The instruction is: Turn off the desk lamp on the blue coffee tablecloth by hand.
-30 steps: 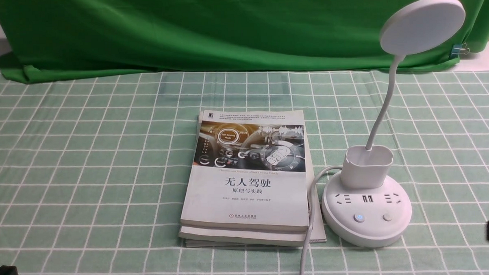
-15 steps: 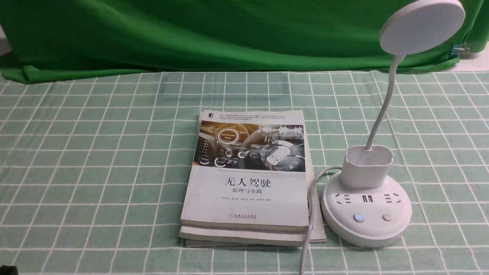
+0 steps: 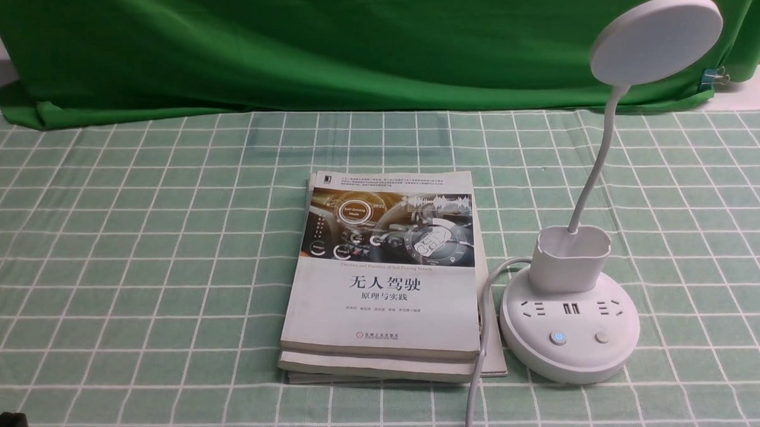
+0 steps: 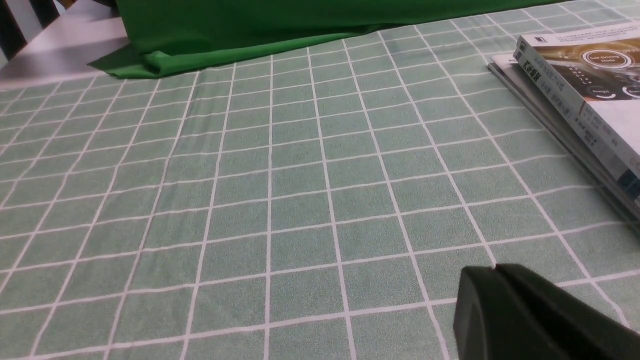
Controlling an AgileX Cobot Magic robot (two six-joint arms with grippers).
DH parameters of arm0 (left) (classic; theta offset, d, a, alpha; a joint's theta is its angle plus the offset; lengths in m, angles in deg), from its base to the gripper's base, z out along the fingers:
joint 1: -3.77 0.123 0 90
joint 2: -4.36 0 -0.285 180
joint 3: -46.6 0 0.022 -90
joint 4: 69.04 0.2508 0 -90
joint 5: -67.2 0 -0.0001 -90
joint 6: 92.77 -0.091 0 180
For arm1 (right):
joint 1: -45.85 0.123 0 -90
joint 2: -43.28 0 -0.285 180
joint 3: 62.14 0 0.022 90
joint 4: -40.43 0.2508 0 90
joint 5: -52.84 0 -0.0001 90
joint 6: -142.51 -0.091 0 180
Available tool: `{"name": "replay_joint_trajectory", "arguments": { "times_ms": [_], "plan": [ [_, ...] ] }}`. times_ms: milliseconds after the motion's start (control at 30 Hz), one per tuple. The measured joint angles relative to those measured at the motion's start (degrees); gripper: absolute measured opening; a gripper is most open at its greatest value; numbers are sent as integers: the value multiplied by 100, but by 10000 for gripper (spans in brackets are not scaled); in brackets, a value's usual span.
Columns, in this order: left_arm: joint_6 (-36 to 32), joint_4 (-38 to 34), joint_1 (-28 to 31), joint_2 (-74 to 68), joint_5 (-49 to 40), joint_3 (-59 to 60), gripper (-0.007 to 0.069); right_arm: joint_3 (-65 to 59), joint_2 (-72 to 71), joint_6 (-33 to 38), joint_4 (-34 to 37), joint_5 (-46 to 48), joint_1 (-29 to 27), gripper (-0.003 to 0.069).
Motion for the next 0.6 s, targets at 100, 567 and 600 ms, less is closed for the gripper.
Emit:
{"name": "replay_joint_trajectory", "arguments": {
  "times_ms": [100, 567, 600],
  "plan": [
    [0, 0, 0, 0, 0, 0, 0, -141, -73, 35, -12, -12, -39, 21],
    [0, 0, 0, 0, 0, 0, 0, -146, -78, 47, -12, -137, -37, 42],
    [0, 0, 0, 0, 0, 0, 0, -146, -78, 47, -12, -137, -37, 48]
  ]
}}
